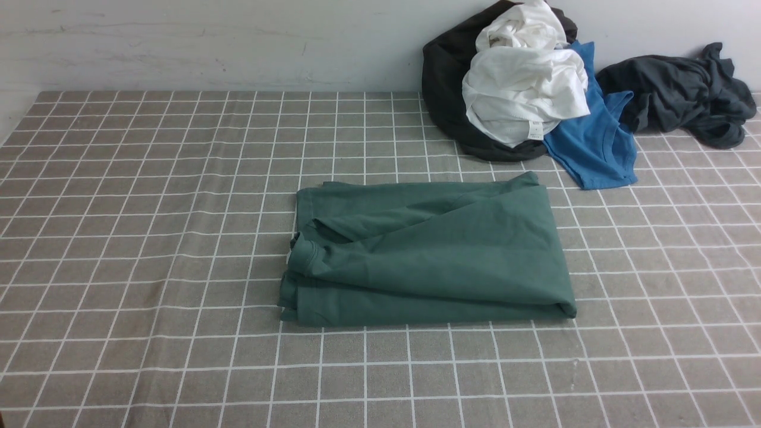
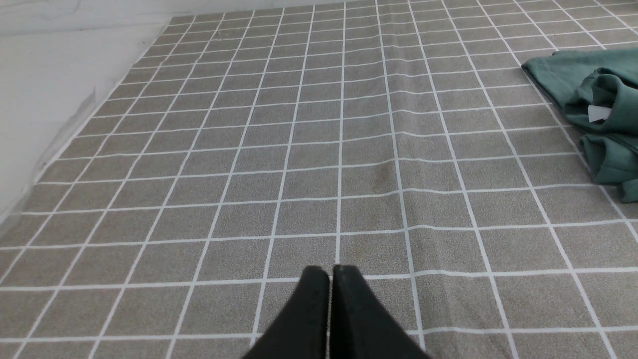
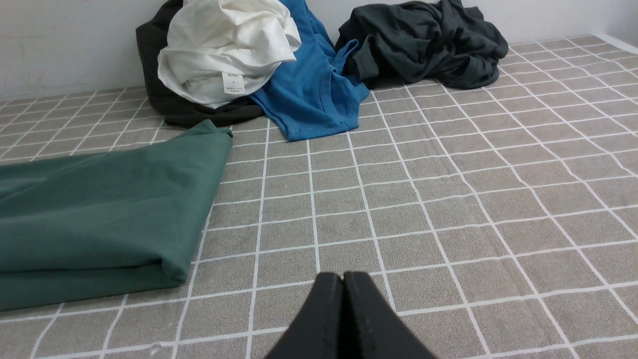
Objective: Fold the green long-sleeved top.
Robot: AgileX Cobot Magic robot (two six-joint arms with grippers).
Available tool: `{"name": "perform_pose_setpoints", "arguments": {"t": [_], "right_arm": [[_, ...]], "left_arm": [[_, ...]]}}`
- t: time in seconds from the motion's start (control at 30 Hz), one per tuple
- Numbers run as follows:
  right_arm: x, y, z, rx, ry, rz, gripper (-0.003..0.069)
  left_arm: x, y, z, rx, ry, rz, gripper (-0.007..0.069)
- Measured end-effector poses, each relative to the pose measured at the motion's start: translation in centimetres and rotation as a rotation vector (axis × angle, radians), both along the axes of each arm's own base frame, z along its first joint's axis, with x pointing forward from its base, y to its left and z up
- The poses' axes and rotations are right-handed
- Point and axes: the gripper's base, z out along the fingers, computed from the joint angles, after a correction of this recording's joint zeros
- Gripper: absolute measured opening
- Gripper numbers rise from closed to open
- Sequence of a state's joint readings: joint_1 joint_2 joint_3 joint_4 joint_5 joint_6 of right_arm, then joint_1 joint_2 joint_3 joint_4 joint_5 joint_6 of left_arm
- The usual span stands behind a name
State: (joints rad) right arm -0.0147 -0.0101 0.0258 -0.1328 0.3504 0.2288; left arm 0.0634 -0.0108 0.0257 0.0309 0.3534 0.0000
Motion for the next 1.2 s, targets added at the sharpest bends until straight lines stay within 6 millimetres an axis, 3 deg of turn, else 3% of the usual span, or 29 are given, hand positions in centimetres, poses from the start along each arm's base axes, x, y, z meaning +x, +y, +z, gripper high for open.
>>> {"name": "perform_pose_setpoints", "arguments": {"t": [1.2], "right_arm": [[0.0,0.0,0.0,0.0,0.0,0.0,-0.0014]], "left_arm": [[0.03,-0.13,0.07,-0.042,-0.01,-0.003,-0.0007]]}}
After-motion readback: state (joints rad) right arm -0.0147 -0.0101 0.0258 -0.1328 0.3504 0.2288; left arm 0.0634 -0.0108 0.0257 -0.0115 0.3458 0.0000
